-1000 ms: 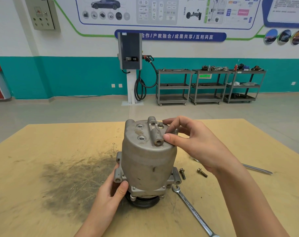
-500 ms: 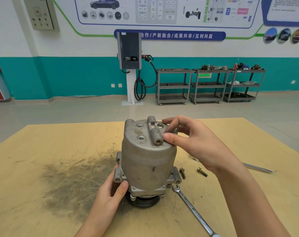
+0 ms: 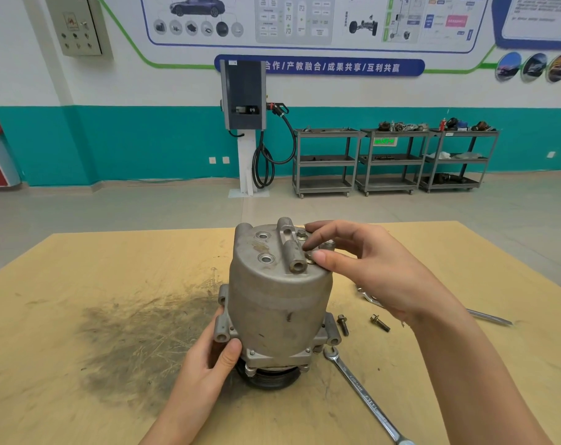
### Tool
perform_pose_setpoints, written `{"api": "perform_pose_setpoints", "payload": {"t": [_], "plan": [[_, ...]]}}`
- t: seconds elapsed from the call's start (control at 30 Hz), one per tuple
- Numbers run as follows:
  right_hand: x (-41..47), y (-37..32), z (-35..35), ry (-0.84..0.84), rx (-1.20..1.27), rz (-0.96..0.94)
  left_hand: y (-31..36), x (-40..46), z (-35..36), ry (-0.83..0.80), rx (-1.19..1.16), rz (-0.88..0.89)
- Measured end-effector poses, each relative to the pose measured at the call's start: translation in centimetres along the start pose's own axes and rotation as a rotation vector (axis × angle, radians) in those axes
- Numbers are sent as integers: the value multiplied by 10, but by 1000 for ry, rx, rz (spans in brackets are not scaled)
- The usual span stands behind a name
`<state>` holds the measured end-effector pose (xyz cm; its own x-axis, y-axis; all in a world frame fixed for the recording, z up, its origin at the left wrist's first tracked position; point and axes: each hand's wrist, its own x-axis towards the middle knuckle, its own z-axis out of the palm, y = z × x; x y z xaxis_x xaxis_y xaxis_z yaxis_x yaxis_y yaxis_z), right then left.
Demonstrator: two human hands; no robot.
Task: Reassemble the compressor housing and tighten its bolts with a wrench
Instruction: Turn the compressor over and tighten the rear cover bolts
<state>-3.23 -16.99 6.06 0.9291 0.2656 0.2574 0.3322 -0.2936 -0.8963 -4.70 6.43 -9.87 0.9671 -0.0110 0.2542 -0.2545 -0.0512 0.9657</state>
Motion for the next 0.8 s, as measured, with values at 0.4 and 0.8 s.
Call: {"api": "perform_pose_setpoints", "payload": {"t": [0.4, 0.8], "plan": [[-1, -3, 1, 5, -9, 4, 1, -1, 0, -4, 4, -21], [-2, -3, 1, -7, 3, 3, 0, -1, -1, -5, 18, -16]]}}
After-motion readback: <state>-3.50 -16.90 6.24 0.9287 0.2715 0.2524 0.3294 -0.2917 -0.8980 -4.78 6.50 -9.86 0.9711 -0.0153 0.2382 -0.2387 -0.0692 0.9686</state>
